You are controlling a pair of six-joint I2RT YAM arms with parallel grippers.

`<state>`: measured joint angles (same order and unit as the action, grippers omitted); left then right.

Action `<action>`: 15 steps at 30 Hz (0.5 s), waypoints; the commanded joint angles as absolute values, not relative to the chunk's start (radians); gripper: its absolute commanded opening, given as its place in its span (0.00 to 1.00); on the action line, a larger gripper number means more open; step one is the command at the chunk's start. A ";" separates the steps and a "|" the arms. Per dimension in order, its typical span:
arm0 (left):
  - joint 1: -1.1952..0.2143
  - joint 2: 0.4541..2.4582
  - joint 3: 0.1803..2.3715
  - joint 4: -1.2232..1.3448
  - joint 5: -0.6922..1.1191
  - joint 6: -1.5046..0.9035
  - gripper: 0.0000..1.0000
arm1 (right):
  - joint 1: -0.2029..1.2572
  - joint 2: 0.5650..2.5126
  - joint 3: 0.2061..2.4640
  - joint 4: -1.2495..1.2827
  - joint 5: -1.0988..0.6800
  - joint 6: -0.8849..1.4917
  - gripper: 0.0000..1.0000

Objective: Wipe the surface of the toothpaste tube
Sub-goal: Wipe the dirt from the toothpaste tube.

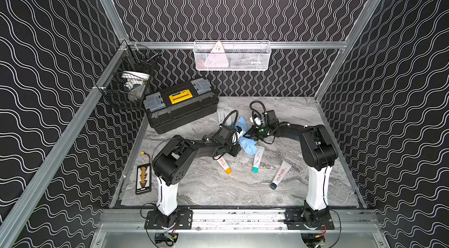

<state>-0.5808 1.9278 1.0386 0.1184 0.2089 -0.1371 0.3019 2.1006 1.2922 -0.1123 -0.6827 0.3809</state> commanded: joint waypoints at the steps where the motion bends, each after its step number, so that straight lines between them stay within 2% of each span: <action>1: -0.573 1.921 1.031 0.131 0.215 -0.152 0.20 | 0.261 2.133 1.307 -0.235 -0.502 0.365 0.00; 15: -0.573 1.927 1.034 0.127 0.214 -0.153 0.20 | 0.221 2.169 1.421 -0.270 -0.459 0.347 0.00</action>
